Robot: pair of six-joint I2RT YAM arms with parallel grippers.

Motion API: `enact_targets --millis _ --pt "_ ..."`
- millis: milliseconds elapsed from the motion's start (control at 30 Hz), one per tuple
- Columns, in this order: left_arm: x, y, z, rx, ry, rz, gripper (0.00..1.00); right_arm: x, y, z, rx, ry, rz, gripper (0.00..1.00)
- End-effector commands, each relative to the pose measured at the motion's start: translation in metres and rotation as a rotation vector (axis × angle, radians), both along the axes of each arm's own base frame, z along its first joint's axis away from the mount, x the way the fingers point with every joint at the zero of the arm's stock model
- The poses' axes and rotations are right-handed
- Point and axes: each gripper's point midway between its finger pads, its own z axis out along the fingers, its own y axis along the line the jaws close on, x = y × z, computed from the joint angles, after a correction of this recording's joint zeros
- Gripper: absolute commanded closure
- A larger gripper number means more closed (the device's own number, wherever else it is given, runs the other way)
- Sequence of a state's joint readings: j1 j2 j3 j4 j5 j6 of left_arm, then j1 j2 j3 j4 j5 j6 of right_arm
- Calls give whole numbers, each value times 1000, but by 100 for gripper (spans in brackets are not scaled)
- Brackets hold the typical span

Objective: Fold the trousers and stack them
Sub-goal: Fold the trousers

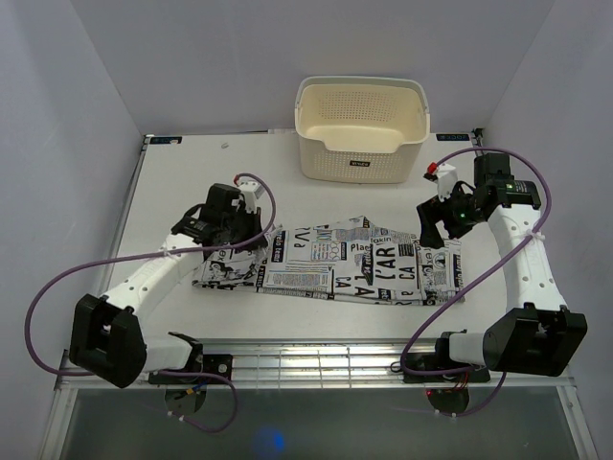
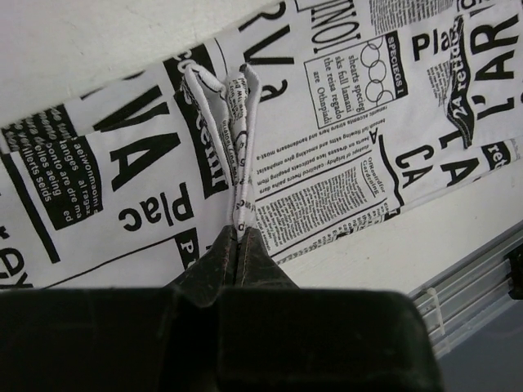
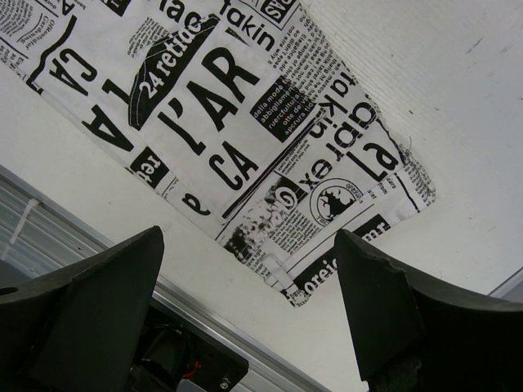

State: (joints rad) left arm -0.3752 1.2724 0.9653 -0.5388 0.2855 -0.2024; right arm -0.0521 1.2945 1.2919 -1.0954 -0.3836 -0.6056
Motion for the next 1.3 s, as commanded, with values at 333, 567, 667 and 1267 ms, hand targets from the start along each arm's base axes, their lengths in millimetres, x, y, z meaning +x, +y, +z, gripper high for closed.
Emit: enact_targets --millis 333,567,667,1267 --pt "11 -47 1 -44 -58 154 100 -1 0 -4 7 16 -20 10" --pt "15 -88 16 -62 -88 117 100 1 -2 -4 1 26 -22 10" --pt "14 -97 9 -58 -51 112 100 1 -1 -4 4 30 -21 10" --pt "-3 -150 -49 -16 83 60 100 -2 1 -15 15 62 -11 10"
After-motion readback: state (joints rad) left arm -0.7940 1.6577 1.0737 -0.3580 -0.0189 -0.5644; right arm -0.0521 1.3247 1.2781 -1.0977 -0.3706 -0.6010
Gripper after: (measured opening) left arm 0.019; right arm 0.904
